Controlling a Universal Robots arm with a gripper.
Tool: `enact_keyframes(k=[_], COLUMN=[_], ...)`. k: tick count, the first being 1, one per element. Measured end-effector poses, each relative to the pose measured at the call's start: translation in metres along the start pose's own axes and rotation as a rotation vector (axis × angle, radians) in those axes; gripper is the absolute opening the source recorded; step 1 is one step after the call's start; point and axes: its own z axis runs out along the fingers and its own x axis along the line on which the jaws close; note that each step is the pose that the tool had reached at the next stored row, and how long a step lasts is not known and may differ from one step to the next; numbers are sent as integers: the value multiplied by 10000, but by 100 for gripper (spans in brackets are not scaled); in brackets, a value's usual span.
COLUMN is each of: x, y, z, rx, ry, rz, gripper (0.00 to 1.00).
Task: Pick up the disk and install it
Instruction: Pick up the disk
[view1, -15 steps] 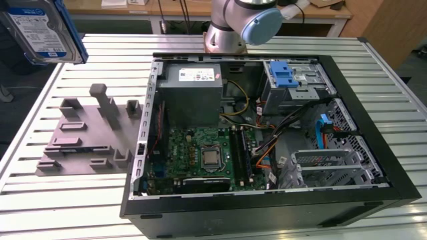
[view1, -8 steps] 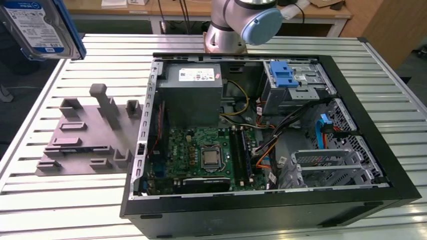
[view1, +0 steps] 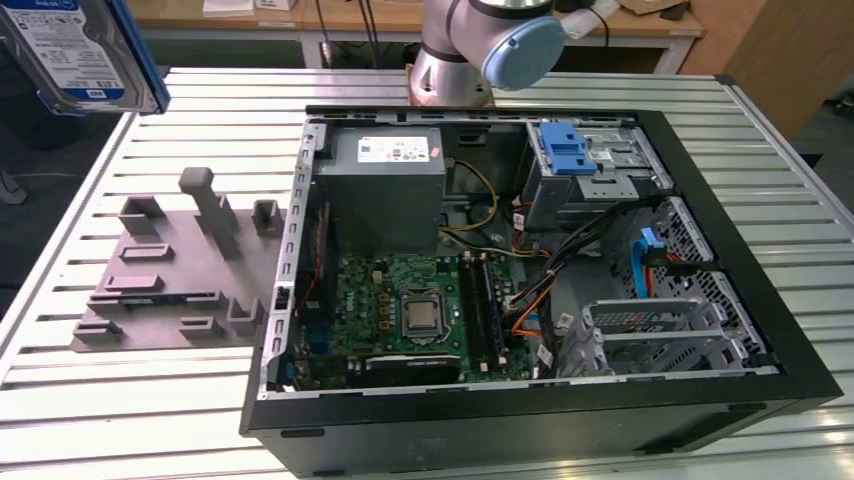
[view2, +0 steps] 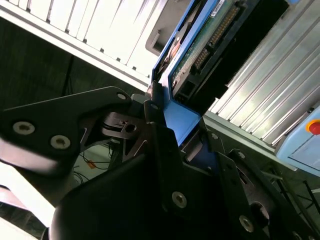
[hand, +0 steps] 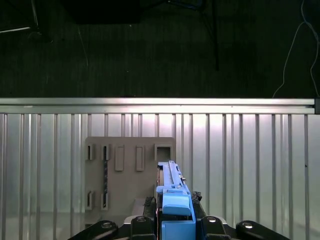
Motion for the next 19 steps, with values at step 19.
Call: enact_keyframes(k=[19], x=[-5], y=[3], z=[-273], rx=[0], ry=[0], rz=[0], gripper=[36])
